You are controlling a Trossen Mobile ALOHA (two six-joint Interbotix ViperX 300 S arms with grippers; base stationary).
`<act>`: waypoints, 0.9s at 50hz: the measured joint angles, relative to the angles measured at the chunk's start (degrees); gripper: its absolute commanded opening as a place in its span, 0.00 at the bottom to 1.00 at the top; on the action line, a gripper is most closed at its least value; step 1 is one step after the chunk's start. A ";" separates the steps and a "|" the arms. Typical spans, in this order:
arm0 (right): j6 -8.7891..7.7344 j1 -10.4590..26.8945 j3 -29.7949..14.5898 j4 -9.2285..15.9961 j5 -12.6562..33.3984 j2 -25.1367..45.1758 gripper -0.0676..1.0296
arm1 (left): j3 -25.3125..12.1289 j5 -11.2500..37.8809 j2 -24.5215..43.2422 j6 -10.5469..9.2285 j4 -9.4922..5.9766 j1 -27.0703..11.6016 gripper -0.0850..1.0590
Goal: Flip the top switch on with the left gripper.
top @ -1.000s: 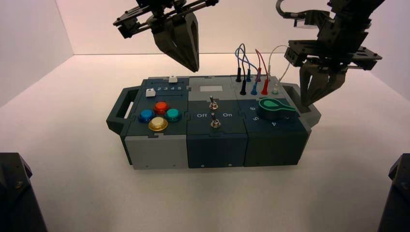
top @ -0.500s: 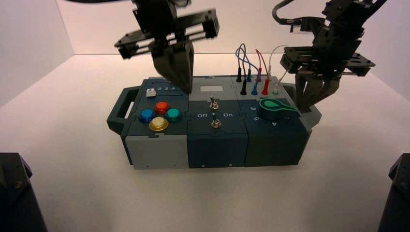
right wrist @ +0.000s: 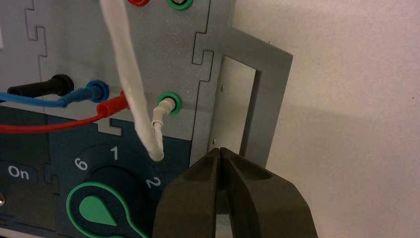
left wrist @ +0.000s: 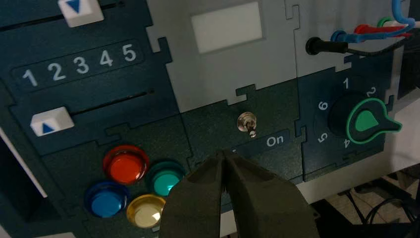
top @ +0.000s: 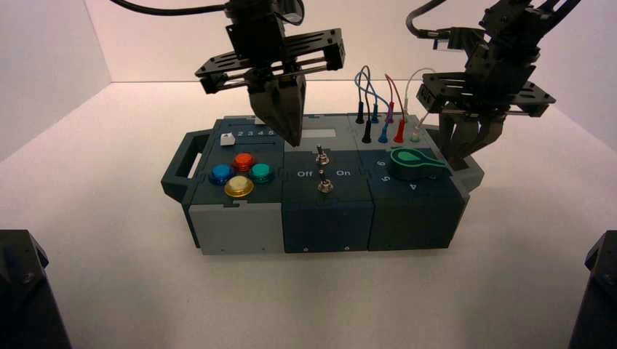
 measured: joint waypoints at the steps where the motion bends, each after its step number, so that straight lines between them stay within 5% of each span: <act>1: 0.00 0.00 -0.09 -0.09 0.00 0.09 0.04 | 0.00 0.00 0.00 0.00 0.00 0.00 0.05; 45: 0.00 -0.09 0.18 0.00 -0.62 0.00 0.04 | -3.43 1.05 3.69 0.18 1.14 -1.05 0.05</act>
